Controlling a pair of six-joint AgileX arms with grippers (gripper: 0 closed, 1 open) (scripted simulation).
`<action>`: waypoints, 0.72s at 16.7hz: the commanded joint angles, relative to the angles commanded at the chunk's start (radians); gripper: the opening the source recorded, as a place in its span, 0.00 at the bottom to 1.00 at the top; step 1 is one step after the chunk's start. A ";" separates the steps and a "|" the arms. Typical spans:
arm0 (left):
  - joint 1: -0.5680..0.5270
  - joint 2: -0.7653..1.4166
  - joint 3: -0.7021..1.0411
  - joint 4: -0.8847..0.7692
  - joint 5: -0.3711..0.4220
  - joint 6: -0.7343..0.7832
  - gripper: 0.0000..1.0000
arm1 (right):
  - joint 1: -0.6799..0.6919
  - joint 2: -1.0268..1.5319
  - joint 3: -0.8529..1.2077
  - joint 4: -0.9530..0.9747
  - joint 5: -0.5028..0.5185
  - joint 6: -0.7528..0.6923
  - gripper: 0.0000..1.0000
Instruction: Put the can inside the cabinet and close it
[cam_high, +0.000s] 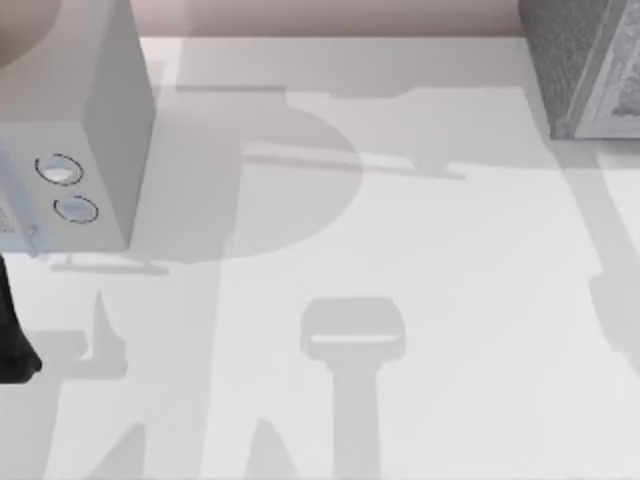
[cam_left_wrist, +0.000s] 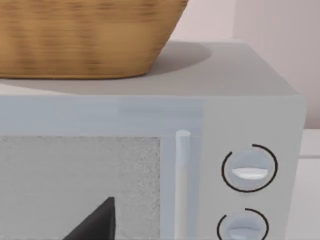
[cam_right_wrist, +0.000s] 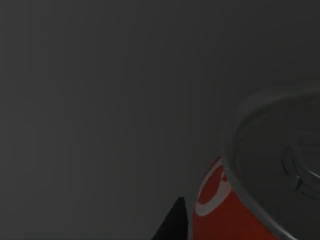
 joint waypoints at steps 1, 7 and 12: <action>0.000 0.000 0.000 0.000 0.000 0.000 1.00 | -0.003 0.027 0.035 -0.009 -0.004 0.001 0.00; 0.000 0.000 0.000 0.000 0.000 0.000 1.00 | -0.006 0.060 0.079 -0.021 -0.009 0.002 0.00; 0.000 0.000 0.000 0.000 0.000 0.000 1.00 | -0.006 0.060 0.079 -0.021 -0.009 0.002 0.38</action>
